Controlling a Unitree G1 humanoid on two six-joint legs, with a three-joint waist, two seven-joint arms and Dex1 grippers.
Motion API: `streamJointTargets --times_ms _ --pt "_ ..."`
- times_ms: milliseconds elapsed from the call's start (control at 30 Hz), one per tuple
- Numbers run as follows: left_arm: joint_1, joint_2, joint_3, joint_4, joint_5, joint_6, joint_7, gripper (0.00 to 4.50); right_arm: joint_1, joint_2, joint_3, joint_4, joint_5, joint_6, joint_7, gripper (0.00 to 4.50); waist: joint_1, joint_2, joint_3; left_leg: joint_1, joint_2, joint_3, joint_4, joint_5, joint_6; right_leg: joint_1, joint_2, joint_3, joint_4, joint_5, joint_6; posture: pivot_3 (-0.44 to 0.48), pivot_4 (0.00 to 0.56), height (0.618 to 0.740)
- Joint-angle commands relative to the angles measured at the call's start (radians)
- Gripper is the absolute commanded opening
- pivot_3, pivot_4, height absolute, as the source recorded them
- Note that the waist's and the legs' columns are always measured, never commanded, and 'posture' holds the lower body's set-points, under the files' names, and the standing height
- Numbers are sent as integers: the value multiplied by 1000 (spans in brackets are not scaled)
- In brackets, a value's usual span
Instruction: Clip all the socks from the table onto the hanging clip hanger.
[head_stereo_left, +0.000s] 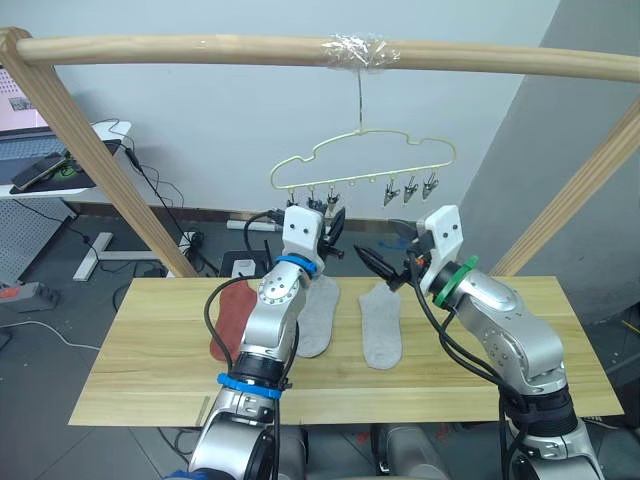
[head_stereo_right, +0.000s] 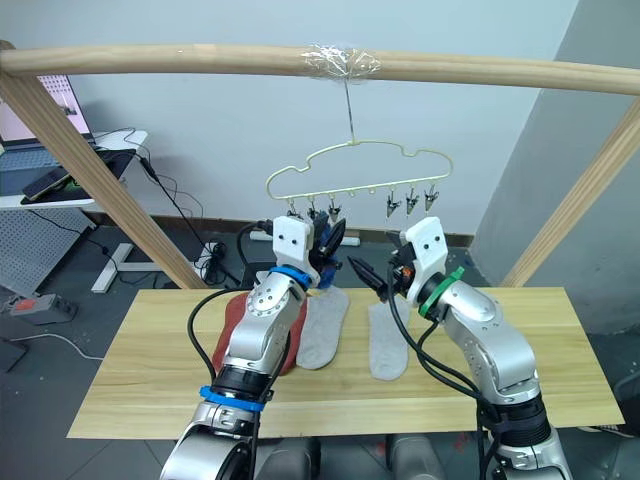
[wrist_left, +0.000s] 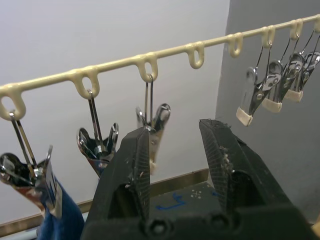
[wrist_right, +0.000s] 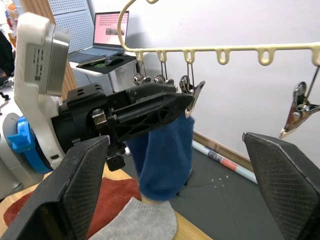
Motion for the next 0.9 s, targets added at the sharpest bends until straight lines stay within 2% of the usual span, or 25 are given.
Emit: streamJointTargets --times_ms 33,267,667,900 --pt "-51 -15 15 9 1 -39 7 1742 -20 2 -19 -52 19 -8 -3 4500 -1 0 0 0 0 0 0 0 0 0 0 0 0 0 0 -65 133 740" --pt "-61 -17 22 26 7 -57 5 1742 -22 3 -19 -55 23 -6 -7 4500 -6 0 0 0 0 0 0 0 0 0 0 0 0 0 0 -68 133 740" --pt "45 -10 6 -88 10 -6 0 1742 -20 4 -17 -56 28 -7 -18 4500 -12 0 0 0 0 0 0 0 0 0 0 0 0 0 0 -65 132 740" --pt "-1 -13 31 -31 7 -17 17 1742 -19 3 -17 -61 29 -4 -21 4500 -12 0 0 0 0 0 0 0 0 0 0 0 1 0 0 -74 131 740"
